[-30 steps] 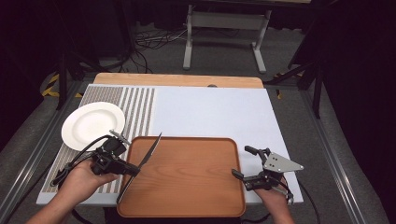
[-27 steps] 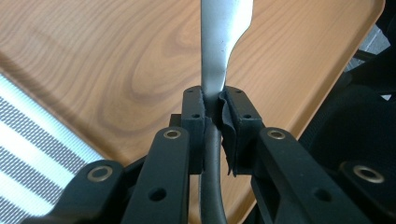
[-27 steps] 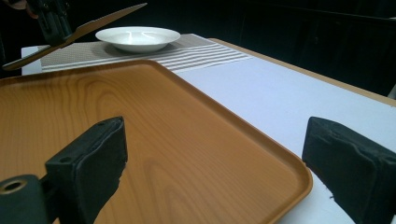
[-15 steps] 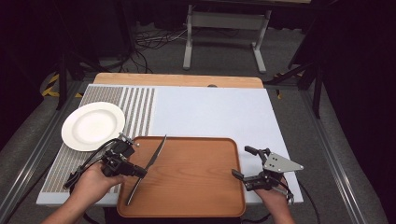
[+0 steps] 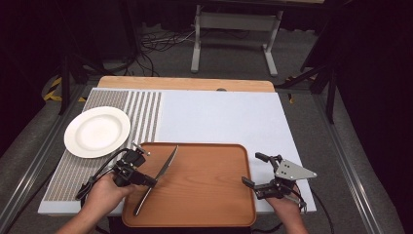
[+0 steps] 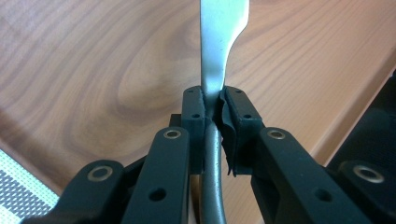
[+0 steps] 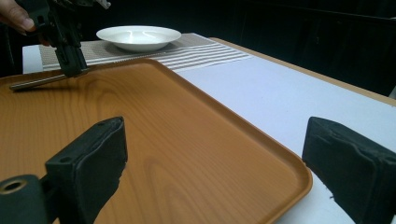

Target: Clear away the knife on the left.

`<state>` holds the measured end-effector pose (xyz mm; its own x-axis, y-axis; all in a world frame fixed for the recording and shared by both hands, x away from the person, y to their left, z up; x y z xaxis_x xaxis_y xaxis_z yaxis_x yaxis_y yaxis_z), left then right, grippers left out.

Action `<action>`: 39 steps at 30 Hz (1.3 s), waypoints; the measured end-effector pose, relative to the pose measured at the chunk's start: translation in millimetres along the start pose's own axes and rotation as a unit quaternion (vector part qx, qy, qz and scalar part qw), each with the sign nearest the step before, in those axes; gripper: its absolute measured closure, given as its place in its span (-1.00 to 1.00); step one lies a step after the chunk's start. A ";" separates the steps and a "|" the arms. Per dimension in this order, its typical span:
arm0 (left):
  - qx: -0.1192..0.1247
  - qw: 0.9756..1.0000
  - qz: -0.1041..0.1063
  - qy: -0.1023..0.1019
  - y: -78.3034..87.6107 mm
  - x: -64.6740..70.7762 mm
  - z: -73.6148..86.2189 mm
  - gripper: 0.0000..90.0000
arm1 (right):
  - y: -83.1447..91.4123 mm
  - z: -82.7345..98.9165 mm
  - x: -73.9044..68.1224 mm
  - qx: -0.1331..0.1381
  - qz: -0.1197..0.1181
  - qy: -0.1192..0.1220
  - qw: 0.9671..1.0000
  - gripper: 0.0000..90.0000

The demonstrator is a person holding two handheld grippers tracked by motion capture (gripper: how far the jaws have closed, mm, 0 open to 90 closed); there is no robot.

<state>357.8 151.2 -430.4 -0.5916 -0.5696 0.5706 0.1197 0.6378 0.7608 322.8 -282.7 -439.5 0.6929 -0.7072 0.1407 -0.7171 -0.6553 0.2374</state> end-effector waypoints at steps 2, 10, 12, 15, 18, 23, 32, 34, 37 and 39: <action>-0.002 1.000 -0.003 -0.001 -0.8 -1.5 0.5 0.78 | 0.3 -0.2 -0.1 0.000 0.000 0.001 1.000 -0.84; -0.005 1.000 -0.002 0.005 -5.2 -3.5 2.5 0.78 | 0.1 -0.2 -0.4 -0.002 0.000 0.001 1.000 -0.84; -0.009 1.000 -0.005 0.007 -5.9 -3.6 2.7 0.78 | 0.1 0.0 -0.3 -0.001 -0.001 0.001 1.000 -0.84; -0.010 1.000 -0.013 0.005 -7.6 -4.0 2.7 0.78 | 0.2 -0.2 -0.4 -0.002 -0.001 0.001 1.000 -0.84; -0.012 1.000 -0.014 0.006 -9.4 -4.4 2.6 0.77 | 0.4 -0.3 -0.1 0.001 -0.001 -0.001 1.000 -0.84; -0.016 1.000 -0.013 0.004 -12.0 -4.5 2.2 0.77 | 0.8 -0.5 0.2 0.002 -0.001 -0.001 1.000 -0.84; -0.023 0.999 -0.033 -0.003 -15.0 -4.3 2.3 0.76 | 0.8 -0.2 0.4 0.002 -0.002 -0.003 1.000 -0.84; -0.019 0.999 -0.037 -0.007 -14.0 -4.5 2.3 0.76 | 1.0 0.0 0.9 0.002 -0.001 -0.003 1.000 -0.84; -0.009 1.000 -0.029 -0.009 -10.4 -5.4 1.5 0.50 | 1.1 -0.2 0.9 0.003 -0.002 -0.003 1.000 -0.84; -0.001 0.999 -0.031 -0.017 -8.1 -4.3 0.7 0.35 | 1.0 -0.4 0.6 0.003 -0.001 -0.004 1.000 -0.84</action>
<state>358.8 148.9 -439.3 -0.6253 -0.5891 0.5119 0.0835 0.6016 0.7944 322.5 -283.6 -438.8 0.6940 -0.7077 0.1323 -0.7158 -0.6586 0.2321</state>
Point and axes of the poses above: each handheld gripper's, and its own axes: y roughly backward along the jaws, z roughly out of its underside, x roughly to its right, the point moved 1 cm from there along -y, roughly forward along the jaws, and after that the axes turned 10 degrees about z, right-handed, at the moved point
